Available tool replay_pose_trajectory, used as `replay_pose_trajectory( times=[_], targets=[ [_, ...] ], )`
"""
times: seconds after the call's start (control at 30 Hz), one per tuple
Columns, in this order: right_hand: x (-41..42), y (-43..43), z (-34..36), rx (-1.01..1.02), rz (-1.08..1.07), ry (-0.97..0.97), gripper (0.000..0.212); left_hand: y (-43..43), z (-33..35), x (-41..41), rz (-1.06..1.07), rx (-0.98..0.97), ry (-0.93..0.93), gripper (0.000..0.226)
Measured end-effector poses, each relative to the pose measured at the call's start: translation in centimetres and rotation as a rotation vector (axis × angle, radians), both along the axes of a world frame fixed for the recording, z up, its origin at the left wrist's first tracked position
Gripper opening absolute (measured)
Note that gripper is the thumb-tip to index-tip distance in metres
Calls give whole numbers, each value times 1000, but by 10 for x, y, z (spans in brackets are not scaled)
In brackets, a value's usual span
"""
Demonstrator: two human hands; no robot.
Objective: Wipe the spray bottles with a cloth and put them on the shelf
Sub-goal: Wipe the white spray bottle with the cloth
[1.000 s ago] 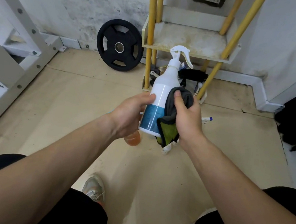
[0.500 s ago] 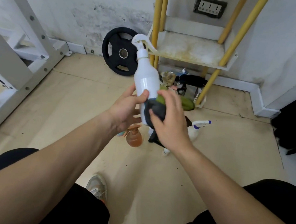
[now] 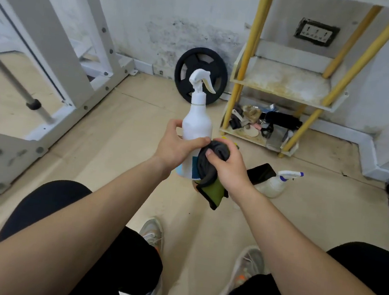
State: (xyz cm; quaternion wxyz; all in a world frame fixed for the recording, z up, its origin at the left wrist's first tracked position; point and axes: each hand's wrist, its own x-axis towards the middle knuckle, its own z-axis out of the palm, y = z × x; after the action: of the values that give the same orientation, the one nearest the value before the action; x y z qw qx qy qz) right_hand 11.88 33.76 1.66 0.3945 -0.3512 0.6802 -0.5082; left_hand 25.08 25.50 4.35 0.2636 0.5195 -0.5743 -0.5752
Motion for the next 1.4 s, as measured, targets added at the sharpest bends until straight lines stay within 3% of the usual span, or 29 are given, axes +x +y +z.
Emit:
replay_pose_trajectory(
  times=[0.17, 0.3, 0.47, 0.83, 1.2, 1.3, 1.4],
  targets=[
    [26, -23, -29, 116, 3, -141, 27, -4, -38, 30, 149, -40, -108, 68],
    [41, -43, -72, 228, -15, -182, 41, -19, -80, 46, 202, -14, -238, 70],
    [59, -58, -137, 353, 10, -309, 15, -43, -155, 59, 296, 34, -358, 68],
    [80, -57, -252, 532, -7, -355, 15, -76, -283, 82, 472, 104, -386, 66],
    [66, -43, -275, 575, -39, -342, 17, -72, -313, 89, 438, 150, -388, 80],
    [62, -39, -260, 572, -56, -323, 18, -59, -306, 88, 466, 303, -397, 98],
    [53, -31, -236, 570, -69, -331, 16, -30, -283, 77, 327, 503, -451, 78]
  ],
)
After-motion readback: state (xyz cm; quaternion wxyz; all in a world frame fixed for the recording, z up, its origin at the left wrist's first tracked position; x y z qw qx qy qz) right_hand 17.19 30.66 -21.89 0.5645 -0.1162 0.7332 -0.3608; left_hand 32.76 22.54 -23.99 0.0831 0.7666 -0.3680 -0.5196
